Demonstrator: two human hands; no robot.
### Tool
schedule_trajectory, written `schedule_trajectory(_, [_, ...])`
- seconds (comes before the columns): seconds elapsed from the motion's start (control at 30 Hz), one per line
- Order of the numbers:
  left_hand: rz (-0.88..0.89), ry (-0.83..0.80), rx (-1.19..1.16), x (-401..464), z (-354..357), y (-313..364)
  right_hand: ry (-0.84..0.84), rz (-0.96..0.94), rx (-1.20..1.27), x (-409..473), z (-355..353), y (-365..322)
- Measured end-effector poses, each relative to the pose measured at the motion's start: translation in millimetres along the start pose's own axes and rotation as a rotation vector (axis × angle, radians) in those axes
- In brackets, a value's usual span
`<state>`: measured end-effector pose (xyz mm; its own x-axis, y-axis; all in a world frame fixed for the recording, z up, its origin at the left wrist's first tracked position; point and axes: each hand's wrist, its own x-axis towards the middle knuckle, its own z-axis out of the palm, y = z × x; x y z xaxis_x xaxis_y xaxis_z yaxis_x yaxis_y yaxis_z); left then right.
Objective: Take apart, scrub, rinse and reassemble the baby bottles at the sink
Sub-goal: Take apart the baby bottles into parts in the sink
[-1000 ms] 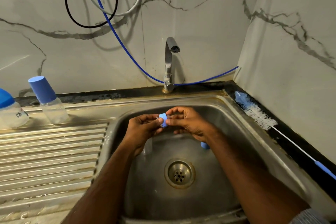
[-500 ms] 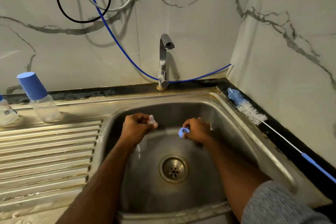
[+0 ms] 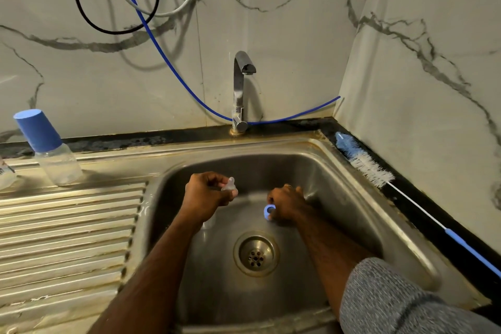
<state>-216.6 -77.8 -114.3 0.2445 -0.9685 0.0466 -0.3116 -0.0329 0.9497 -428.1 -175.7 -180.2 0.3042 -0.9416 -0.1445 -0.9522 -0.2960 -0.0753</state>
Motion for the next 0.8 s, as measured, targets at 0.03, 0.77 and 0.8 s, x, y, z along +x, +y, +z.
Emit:
schedule_trajectory(0.03, [0.004,-0.002,0.001,0.1,0.1,-0.3,-0.007,-0.002,0.015,-1.1,-1.9,-1.0])
schedule_trajectory(0.77, [-0.032,0.21,0.157,10.4,-26.3,-6.1,0.197,-0.236,0.663,4.0,-51.0,-60.5])
schedule_trajectory(0.8, [-0.039,0.228,0.182,10.8,-28.1,-6.9,0.158,-0.222,0.615,8.9,-44.6,-58.9])
